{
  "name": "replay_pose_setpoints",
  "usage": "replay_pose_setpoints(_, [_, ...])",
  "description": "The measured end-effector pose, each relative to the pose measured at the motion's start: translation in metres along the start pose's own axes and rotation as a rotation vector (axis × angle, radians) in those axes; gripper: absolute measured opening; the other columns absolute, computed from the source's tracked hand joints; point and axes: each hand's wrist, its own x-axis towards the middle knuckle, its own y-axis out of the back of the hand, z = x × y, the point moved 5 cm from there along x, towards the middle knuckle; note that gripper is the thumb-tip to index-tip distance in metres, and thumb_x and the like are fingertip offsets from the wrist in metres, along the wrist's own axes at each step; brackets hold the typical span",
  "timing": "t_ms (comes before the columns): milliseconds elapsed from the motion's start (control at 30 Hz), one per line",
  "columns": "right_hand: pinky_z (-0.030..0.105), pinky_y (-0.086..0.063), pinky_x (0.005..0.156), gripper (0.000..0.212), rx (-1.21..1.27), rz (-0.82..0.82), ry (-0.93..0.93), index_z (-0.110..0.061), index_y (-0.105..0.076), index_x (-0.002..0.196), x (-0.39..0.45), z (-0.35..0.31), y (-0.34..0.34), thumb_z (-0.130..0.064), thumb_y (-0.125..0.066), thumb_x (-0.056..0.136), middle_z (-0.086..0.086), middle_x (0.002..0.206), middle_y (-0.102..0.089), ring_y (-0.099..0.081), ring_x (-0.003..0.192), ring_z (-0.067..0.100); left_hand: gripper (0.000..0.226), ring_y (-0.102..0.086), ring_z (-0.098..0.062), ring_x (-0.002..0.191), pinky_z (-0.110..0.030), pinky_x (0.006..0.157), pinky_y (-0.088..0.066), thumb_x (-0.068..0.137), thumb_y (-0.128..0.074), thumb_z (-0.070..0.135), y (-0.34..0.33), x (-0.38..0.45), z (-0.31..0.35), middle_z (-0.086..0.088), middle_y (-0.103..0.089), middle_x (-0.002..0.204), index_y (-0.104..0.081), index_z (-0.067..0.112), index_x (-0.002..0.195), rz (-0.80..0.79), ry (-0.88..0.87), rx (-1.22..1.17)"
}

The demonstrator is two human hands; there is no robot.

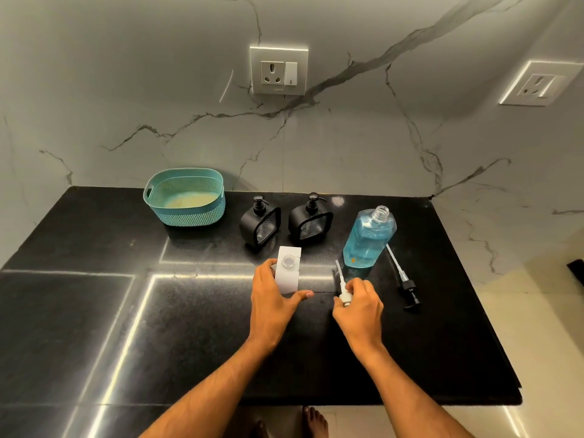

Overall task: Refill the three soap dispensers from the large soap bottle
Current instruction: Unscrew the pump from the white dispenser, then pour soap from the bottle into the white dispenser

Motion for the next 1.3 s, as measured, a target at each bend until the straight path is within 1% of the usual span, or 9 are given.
replay_pose_setpoints(167, [0.027,-0.043,0.079,0.036,-0.02,-0.061,-0.029,-0.016,-0.059,0.097,-0.005,0.009,-0.009,-0.014,-0.086,0.073,-0.004,0.098,-0.051,-0.057,0.086,0.018,0.11,-0.046,-0.006,0.121,-0.015,0.093,-0.041,0.064,-0.096,0.05,-0.002,-0.003,-0.004,0.009,-0.041,0.135,-0.034,0.02,0.149,-0.053,0.007,0.029])
replay_pose_setpoints(300, [0.029,-0.045,0.083,0.037,-0.072,-0.105,-0.033,-0.015,-0.059,0.105,-0.006,0.013,-0.014,-0.018,-0.083,0.076,0.0,0.102,-0.054,-0.058,0.093,0.021,0.116,-0.043,-0.008,0.129,-0.019,0.102,-0.039,0.066,-0.098,0.036,-0.004,-0.002,-0.005,0.004,-0.039,0.144,-0.027,0.016,0.155,-0.093,-0.008,0.005])
replay_pose_setpoints(467, [0.031,-0.046,0.087,0.043,-0.085,-0.131,-0.045,-0.016,-0.057,0.109,-0.003,0.013,-0.014,-0.025,-0.084,0.077,0.0,0.104,-0.055,-0.056,0.098,0.02,0.122,-0.038,-0.005,0.135,0.006,0.098,-0.029,0.064,-0.1,0.031,-0.008,0.004,-0.008,0.014,-0.032,0.145,-0.024,0.017,0.158,-0.14,-0.01,-0.062])
replay_pose_setpoints(700, [0.029,-0.044,0.09,0.048,-0.081,-0.123,-0.044,-0.016,-0.057,0.114,-0.002,0.015,-0.013,-0.028,-0.085,0.077,-0.001,0.106,-0.054,-0.055,0.102,0.019,0.123,-0.037,-0.002,0.136,0.005,0.101,-0.028,0.063,-0.101,0.03,-0.011,0.009,-0.013,0.015,-0.031,0.148,-0.024,0.02,0.158,-0.162,-0.016,-0.115])
replay_pose_setpoints(933, [0.033,-0.05,0.088,0.05,0.059,0.216,0.023,-0.01,-0.058,0.116,0.007,0.004,0.017,-0.026,-0.085,0.077,0.002,0.109,-0.057,-0.054,0.105,0.018,0.126,-0.035,0.0,0.14,0.0,0.108,-0.027,0.063,-0.1,0.032,-0.011,0.015,-0.011,0.014,-0.03,0.155,-0.018,0.031,0.158,-0.221,-0.028,-0.157])
replay_pose_setpoints(1033, [0.038,-0.048,0.101,0.066,0.169,0.344,-0.021,-0.008,-0.052,0.128,0.021,0.005,0.033,-0.023,-0.087,0.074,0.006,0.125,-0.052,-0.049,0.119,0.021,0.129,-0.032,-0.009,0.15,-0.027,0.123,-0.029,0.061,-0.097,0.042,-0.011,0.02,-0.012,0.011,-0.027,0.162,-0.016,0.027,0.161,-0.273,-0.056,-0.158])
replay_pose_setpoints(1100, [0.04,-0.045,0.11,0.086,0.211,0.358,-0.088,-0.006,-0.043,0.141,0.033,0.01,0.037,-0.026,-0.09,0.072,0.01,0.14,-0.045,-0.044,0.132,0.025,0.134,-0.031,-0.013,0.152,-0.035,0.125,-0.029,0.06,-0.096,0.044,-0.01,0.024,-0.014,0.01,-0.025,0.165,-0.012,0.026,0.163,-0.307,-0.043,-0.168])
replay_pose_setpoints(1200, [0.044,-0.037,0.118,0.105,0.25,0.309,-0.155,-0.007,-0.03,0.153,0.051,0.013,0.035,-0.031,-0.091,0.072,0.014,0.153,-0.036,-0.035,0.144,0.028,0.134,-0.029,-0.004,0.15,-0.029,0.123,-0.028,0.063,-0.099,0.028,-0.011,0.026,-0.017,0.014,-0.024,0.164,-0.009,0.029,0.163,-0.364,-0.013,-0.19])
replay_pose_setpoints(1300, [0.047,-0.04,0.117,0.112,0.312,0.269,-0.165,-0.009,-0.025,0.156,0.067,0.011,0.031,-0.034,-0.093,0.07,0.012,0.155,-0.034,-0.035,0.145,0.028,0.132,-0.031,0.019,0.139,-0.007,0.114,-0.028,0.066,-0.098,0.011,-0.012,0.029,-0.021,0.026,-0.027,0.156,-0.01,0.031,0.161,-0.394,0.003,-0.223])
